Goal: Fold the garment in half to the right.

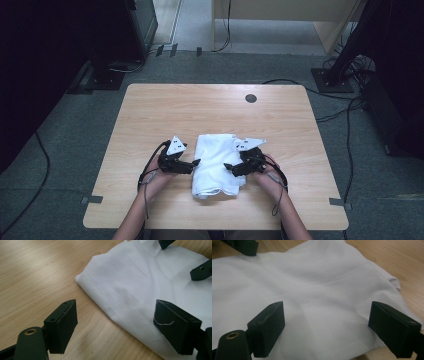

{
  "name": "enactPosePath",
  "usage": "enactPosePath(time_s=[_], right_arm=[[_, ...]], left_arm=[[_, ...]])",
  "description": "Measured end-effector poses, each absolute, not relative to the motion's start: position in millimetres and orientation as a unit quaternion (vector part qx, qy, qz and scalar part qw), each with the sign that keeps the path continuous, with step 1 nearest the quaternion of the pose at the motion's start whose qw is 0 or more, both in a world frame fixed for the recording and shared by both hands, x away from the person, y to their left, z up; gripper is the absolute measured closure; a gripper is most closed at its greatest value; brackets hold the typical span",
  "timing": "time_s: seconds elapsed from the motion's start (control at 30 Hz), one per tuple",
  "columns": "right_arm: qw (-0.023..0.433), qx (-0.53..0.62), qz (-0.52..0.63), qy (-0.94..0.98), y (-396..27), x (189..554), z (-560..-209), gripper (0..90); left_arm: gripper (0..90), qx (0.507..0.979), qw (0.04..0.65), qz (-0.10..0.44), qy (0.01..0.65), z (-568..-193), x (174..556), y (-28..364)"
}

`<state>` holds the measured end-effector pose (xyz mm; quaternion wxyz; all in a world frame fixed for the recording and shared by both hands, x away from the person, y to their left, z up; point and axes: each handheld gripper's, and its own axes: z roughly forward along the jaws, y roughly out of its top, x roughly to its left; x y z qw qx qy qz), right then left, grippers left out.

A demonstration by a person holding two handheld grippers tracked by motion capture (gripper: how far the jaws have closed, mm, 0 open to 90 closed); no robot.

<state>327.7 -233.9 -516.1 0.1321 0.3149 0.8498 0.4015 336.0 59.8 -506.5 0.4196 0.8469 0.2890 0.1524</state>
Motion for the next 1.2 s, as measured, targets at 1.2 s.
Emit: enactPosePath(time_s=[1.2], right_arm=[[0.120,0.311,0.391,0.858,-259,330,-515,9.9]], left_arm=[[19.3,0.859,0.386,0.145,0.303,-515,341,74]])
